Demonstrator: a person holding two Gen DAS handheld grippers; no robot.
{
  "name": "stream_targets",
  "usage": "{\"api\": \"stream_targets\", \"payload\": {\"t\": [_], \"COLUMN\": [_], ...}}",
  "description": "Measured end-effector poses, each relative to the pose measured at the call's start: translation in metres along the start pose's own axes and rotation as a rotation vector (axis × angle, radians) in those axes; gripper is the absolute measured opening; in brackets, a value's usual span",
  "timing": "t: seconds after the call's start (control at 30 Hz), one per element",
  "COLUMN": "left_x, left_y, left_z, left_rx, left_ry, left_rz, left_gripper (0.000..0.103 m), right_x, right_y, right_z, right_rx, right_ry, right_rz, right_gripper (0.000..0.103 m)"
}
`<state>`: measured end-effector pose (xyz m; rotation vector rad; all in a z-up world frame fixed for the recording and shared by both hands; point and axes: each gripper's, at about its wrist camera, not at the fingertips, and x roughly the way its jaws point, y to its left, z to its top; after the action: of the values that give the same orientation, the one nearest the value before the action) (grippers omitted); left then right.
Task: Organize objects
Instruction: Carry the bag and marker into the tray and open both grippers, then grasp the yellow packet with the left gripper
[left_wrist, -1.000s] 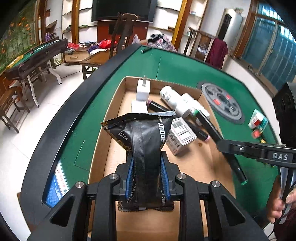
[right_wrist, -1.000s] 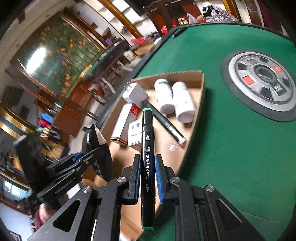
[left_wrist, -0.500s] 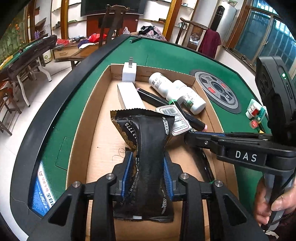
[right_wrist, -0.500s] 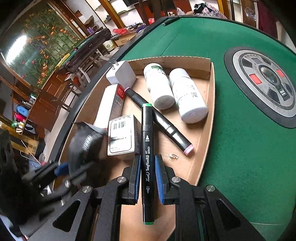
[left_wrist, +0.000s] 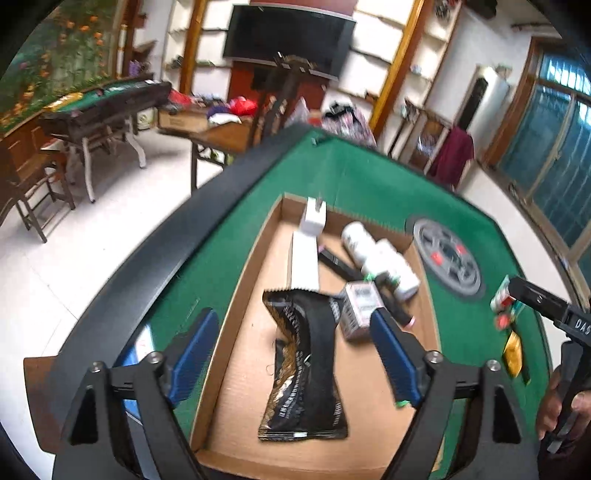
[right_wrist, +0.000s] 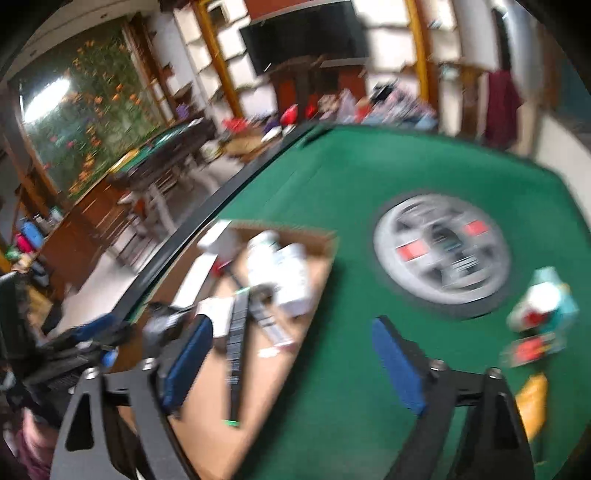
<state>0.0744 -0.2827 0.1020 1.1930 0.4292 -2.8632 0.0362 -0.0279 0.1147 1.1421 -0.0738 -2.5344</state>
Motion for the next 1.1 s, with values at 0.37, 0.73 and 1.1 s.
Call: {"api": "stream_targets", "payload": {"t": [0.37,0.73,1.1], "left_x": [-0.020,0.037,0.093], "left_y": [-0.107,-0.250,-0.349], "left_z": [-0.015,-0.081,-0.117], "left_rx": [0.129,0.441,0.766], "left_ry": [-0.051,0.162,0.142], "left_rz": [-0.238,-0.312,-0.388], "left_gripper": [0.090,0.090,0.090], "right_x": [-0.171,-0.076,-0.078], "right_y": [-0.195,-0.322,-0.345], "right_z": [-0.035,-0.091,-0.111], "right_rx": [0.356,0.699,0.810], "right_ry": [-0.492,-0.224,-0.215], "right_rz": [-0.241,-0.261,-0.196], "right_gripper": [0.103,0.103,0.103]}}
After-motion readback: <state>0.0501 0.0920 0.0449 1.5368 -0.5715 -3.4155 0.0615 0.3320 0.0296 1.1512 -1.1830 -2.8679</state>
